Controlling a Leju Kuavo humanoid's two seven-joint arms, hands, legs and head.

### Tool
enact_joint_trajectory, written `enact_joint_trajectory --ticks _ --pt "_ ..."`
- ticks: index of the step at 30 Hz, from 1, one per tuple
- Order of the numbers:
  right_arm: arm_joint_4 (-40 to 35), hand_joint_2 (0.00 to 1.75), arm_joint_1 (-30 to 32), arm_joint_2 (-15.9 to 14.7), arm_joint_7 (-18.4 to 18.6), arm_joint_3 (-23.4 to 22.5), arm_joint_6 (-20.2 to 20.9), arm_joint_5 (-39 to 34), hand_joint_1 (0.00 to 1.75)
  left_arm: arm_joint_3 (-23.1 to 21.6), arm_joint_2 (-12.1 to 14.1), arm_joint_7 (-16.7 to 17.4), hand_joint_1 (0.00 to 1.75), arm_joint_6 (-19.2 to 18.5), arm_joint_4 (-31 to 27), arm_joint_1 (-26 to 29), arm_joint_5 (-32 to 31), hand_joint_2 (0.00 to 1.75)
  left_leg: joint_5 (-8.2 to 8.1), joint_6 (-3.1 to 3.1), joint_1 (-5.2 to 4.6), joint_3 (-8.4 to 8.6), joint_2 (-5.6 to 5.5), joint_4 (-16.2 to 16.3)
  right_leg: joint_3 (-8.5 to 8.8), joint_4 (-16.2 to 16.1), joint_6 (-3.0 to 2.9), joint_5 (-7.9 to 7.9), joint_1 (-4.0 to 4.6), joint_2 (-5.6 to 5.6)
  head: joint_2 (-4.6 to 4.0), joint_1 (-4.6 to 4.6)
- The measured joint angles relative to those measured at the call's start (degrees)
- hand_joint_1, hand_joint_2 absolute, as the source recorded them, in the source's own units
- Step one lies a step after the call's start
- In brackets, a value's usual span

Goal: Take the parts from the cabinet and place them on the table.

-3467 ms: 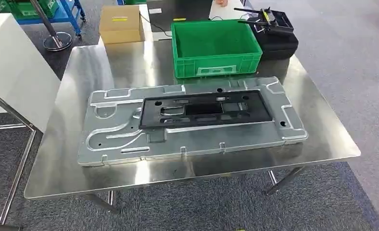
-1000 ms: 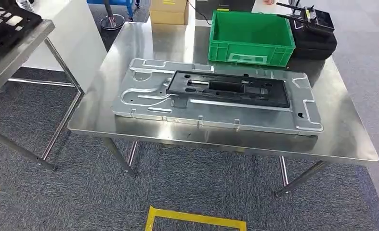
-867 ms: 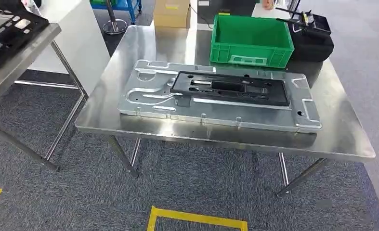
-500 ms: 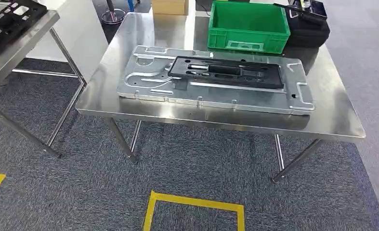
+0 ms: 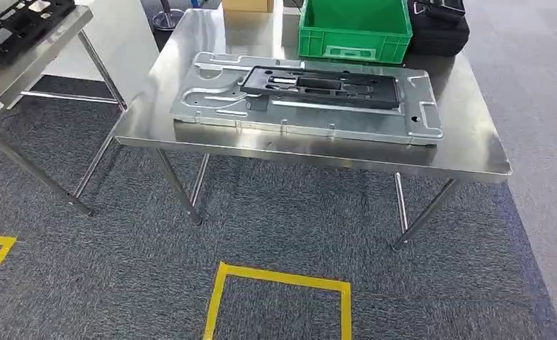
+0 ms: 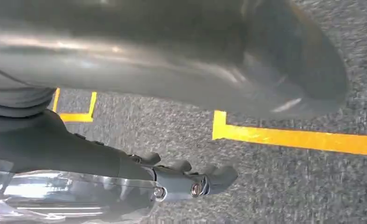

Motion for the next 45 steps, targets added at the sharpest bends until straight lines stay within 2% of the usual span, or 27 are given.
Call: enact_joint_trajectory --ticks 3,4,5,7,8,10,12,13,14,15,18,19,22,24,26,28,29,30,33,34,36,38,39,41,43,44,45 --pt "0.02 0.00 0.21 -0.02 -0.33 0.00 0.00 0.02 0.00 0.00 -0.02 0.02 0.00 0.02 0.00 0.27 0.02 0.00 1.88 1.40 -0.18 -1.15 0.04 -0.46 -0.37 -0.51 1.18 1.60 -0.14 -0.01 0.00 0.05" --pt "0.02 0.00 0.16 -0.11 -0.33 0.00 -0.04 0.02 0.00 0.00 -0.04 0.04 0.00 0.02 0.00 0.14 0.02 0.00 2.74 1.88 0.06 -1.89 0.45 -0.68 -1.00 0.45 1.44 -0.31 -0.49 0.44 0.00 -0.07" --pt "0.02 0.00 0.16 -0.07 -0.33 0.00 -0.04 0.04 0.00 0.02 -0.04 0.04 0.00 0.02 0.00 0.08 0.02 0.00 3.52 2.56 0.11 -2.89 0.40 -0.67 -1.89 2.90 1.54 -4.22 -0.53 0.60 0.00 0.14" --pt "0.04 0.00 0.22 -0.04 -0.33 0.00 0.00 0.07 0.00 0.02 -0.07 0.04 0.00 0.04 0.00 0.23 0.02 0.00 4.91 2.59 0.04 -4.74 0.38 -0.59 -3.56 10.51 1.96 -10.94 -0.78 0.70 0.00 0.18" --pt "0.04 0.00 0.22 -0.04 -0.33 0.00 0.00 0.07 0.00 0.02 -0.07 0.04 0.00 0.04 0.00 0.30 0.02 0.00 5.64 2.49 0.03 -5.79 0.40 -0.41 -4.23 14.45 2.19 -12.45 -0.82 0.71 0.00 0.18" --pt "0.04 0.00 0.19 -0.11 -0.33 0.00 0.07 0.09 0.00 0.02 -0.11 0.09 0.00 0.04 0.00 0.25 0.02 0.00 6.91 2.17 0.12 -8.14 0.42 0.40 -2.97 16.73 2.47 -9.49 -1.05 0.70 0.00 0.18" --pt "0.04 0.00 0.17 -0.17 -0.33 0.00 0.13 0.22 0.00 0.02 -0.28 0.11 0.00 0.04 0.00 0.25 0.04 0.00 7.78 1.75 0.28 -10.46 0.41 1.57 2.36 10.79 2.55 -5.16 -1.28 0.70 0.00 0.18" --pt "0.02 0.00 0.08 -0.17 -0.35 0.00 0.20 0.26 0.00 0.02 -0.35 0.11 0.00 0.04 0.00 0.22 0.04 0.00 8.13 1.49 0.30 -11.36 0.38 2.24 6.17 5.79 2.52 -5.23 -1.42 0.72 0.00 0.18" --pt "0.00 0.00 -0.14 -0.20 -0.39 0.00 0.42 0.42 0.00 0.02 -0.35 0.13 0.00 0.02 0.00 0.21 0.04 0.00 8.35 1.19 -0.01 -12.13 0.30 3.02 10.05 0.08 2.46 -7.68 -1.22 0.84 0.00 0.20" --pt "0.00 0.00 -0.28 -0.26 -0.48 0.00 0.57 0.59 0.00 0.02 -0.44 0.15 0.00 -0.02 0.00 0.20 0.04 0.00 8.69 0.74 -0.01 -12.46 0.33 3.39 10.97 -2.55 1.86 -9.08 -1.00 0.98 0.00 0.07" --pt "0.00 0.00 -0.14 -0.26 -0.55 -0.11 1.09 0.37 0.00 0.02 -0.42 0.15 0.00 -0.02 0.00 0.13 0.07 0.00 9.90 -0.48 0.12 -12.74 0.34 3.00 9.90 -2.25 0.32 -8.18 -0.94 0.81 0.00 0.31" --pt "0.04 0.00 -0.22 -0.26 -0.55 -0.22 1.16 0.28 0.00 0.02 -0.42 0.18 0.00 -0.02 0.00 0.18 0.11 0.00 9.03 -0.83 0.34 -13.15 0.17 3.68 9.41 -2.32 -0.31 -7.46 -1.11 0.50 0.00 0.22" --pt "0.04 0.00 -0.13 -0.26 -0.50 -0.24 1.44 0.99 0.00 0.02 -0.48 0.35 0.00 -0.02 0.00 0.37 0.42 0.00 -0.64 -1.68 0.61 -16.53 0.10 13.67 7.51 -2.25 -1.07 -5.85 -0.93 0.37 0.00 0.16" --pt "0.04 0.00 -0.02 -0.28 -0.70 -0.24 1.44 1.82 0.00 0.02 -0.48 0.48 0.00 -0.02 0.00 0.39 0.46 0.00 -2.31 -1.88 0.68 -18.00 0.09 20.64 6.22 -2.09 -1.01 -4.99 -0.77 0.36 0.00 0.16" --pt "0.04 0.00 0.10 -0.28 -1.07 -0.24 1.44 2.10 0.00 0.04 -0.48 0.72 0.00 -0.02 0.00 0.45 0.46 0.00 0.69 -1.69 0.69 -14.98 0.08 18.14 5.21 -1.75 -0.82 -4.39 -0.69 0.37 0.00 0.11" --pt "0.07 0.00 0.12 -0.26 -1.07 -0.37 1.71 1.20 0.00 0.04 -0.48 0.79 0.00 -0.02 0.00 0.35 0.44 0.00 3.43 -0.91 0.66 -7.15 -0.54 6.85 4.68 -1.48 -0.41 -3.97 -0.59 1.00 0.00 0.13" --pt "0.07 0.00 -0.02 -0.09 -1.16 -0.68 1.97 0.43 0.00 0.04 -0.29 0.79 0.00 -0.02 0.00 0.28 0.44 0.00 2.17 -0.31 0.60 -4.15 -2.72 1.99 4.43 -1.37 -0.15 -3.81 -0.73 0.96 0.00 0.18" --pt "0.07 0.00 -0.23 0.02 -1.36 -0.98 2.10 -0.02 0.00 0.02 -0.31 0.79 0.00 -0.02 0.00 0.46 0.41 0.00 2.43 -0.19 0.60 -3.41 -2.96 1.07 4.20 -1.29 0.20 -3.57 -0.59 1.08 0.00 0.18" --pt "0.07 0.00 -0.30 0.04 -1.66 -1.90 2.38 -0.39 0.00 0.04 -0.31 0.85 0.00 -0.02 0.00 0.63 0.44 0.00 2.76 0.78 0.17 -3.94 -1.83 0.73 3.99 -1.53 1.45 -2.69 -0.70 2.01 -0.02 0.14" --pt "0.07 0.00 -0.26 0.00 -1.90 -2.12 2.47 -0.39 0.00 0.04 -0.39 0.85 0.00 -0.02 0.00 0.56 0.44 0.00 3.52 1.47 0.95 -3.77 -1.35 -0.24 3.84 -1.09 1.63 -3.05 -0.66 2.03 0.00 0.13" --pt "0.09 0.00 -0.28 0.09 -2.58 -2.47 2.93 -0.39 0.00 0.04 -0.39 0.85 0.00 -0.02 0.00 0.47 0.41 0.00 4.05 2.20 0.73 -4.29 -0.56 -0.40 1.21 3.98 1.92 -7.14 -0.81 1.61 0.00 0.48" --pt "0.09 0.00 -0.26 0.09 -2.60 -2.82 3.04 -0.39 0.00 0.04 -0.39 0.85 0.00 -0.02 0.00 0.59 0.41 0.00 4.23 2.35 0.53 -5.00 0.47 -0.18 -3.24 13.71 2.42 -11.77 -1.01 1.57 0.00 0.50" --pt "0.09 0.00 -0.24 0.09 -2.60 -3.00 3.04 -0.39 0.00 0.07 -0.39 0.85 0.00 -0.02 0.00 0.59 0.41 0.00 4.28 2.34 0.48 -5.34 0.93 0.09 -4.52 16.76 2.63 -12.45 -1.07 1.53 0.00 0.51" --pt "0.09 0.00 -0.05 0.09 -2.69 -3.13 3.10 -0.37 0.00 0.07 -0.39 0.85 0.00 -0.02 0.00 0.54 0.41 0.00 4.22 2.26 0.48 -5.71 1.63 0.63 -2.57 13.93 2.80 -9.80 -1.16 1.20 0.00 0.51" --pt "0.07 0.00 -0.11 0.07 -3.34 -3.21 3.17 -0.31 0.00 0.07 -0.48 0.85 0.00 -0.02 0.00 0.49 0.37 0.00 3.98 1.91 0.49 -5.75 2.38 1.13 3.19 3.77 2.60 -5.15 -1.20 0.00 0.00 0.51" --pt "0.07 0.00 -0.23 0.09 -3.59 -3.28 3.19 -0.28 0.00 0.07 -0.48 0.85 0.00 -0.02 0.00 0.47 0.37 0.00 3.80 1.61 0.33 -5.80 2.73 1.44 5.37 -0.43 2.28 -4.69 -1.05 -1.98 0.00 0.53" --pt "0.07 0.00 -0.45 0.07 -3.58 -3.34 3.21 -0.26 0.00 0.05 -0.48 0.88 0.00 -0.02 0.00 0.45 0.37 0.00 3.46 1.14 -0.06 -6.00 3.06 2.00 5.23 -1.00 1.70 -4.81 -0.54 -1.94 0.00 0.45"
